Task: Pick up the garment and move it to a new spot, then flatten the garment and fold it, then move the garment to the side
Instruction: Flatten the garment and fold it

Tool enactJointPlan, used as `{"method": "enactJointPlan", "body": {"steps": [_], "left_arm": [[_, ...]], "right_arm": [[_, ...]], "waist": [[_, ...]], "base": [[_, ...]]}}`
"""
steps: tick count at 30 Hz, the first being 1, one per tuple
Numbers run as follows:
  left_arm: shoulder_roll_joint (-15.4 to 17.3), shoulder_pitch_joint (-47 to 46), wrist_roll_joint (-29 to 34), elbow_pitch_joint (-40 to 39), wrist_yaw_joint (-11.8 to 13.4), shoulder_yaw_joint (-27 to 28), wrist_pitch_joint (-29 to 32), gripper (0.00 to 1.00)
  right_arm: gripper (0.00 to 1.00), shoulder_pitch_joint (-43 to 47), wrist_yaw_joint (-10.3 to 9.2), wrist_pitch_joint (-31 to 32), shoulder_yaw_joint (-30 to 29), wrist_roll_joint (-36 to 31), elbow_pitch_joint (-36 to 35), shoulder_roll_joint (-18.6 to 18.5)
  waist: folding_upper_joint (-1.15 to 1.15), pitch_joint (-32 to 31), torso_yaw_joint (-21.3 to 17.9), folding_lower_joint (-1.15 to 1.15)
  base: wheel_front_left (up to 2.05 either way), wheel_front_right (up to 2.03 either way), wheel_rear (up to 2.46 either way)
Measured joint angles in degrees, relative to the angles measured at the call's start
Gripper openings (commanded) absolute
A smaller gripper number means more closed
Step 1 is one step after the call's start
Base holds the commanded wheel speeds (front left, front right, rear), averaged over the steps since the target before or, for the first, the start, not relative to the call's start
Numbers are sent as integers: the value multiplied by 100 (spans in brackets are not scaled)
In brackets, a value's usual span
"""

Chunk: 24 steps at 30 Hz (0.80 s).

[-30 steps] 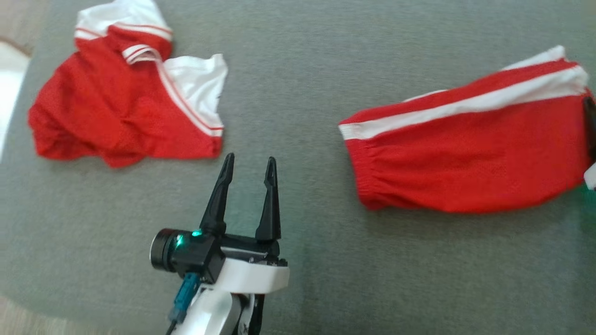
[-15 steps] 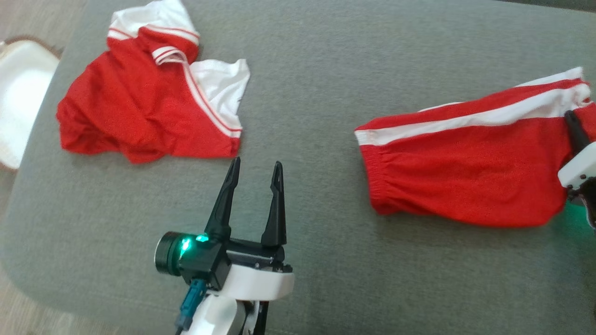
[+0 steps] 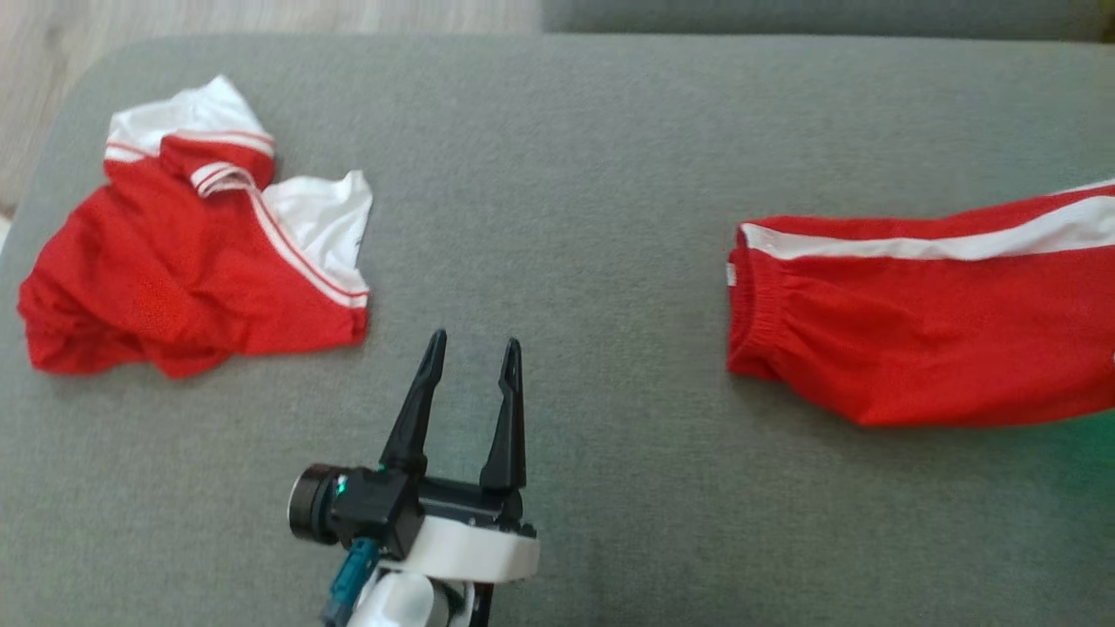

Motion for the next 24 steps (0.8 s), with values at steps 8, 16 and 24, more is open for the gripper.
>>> {"method": "enactJointPlan", "body": {"steps": [8,16,24], "left_arm": [[0,69,-180,157,-59,-41,1,100],[4,415,-424,244,-149,-90,1,100],[5,385,-458,240,-138,-158,1,100]], "right_arm": [[0,-25,0,-193,191,53,-666,100],[0,39,0,-191,691,-33,-1753,906],[0,266,0,-102,1384,-719,-1282,2196]], "waist": [[0,-353,-181,0],[0,-805,-159,-1],[0,-719,157,1]], "base": [[0,0,0],[0,0,0],[0,0,0]]}}
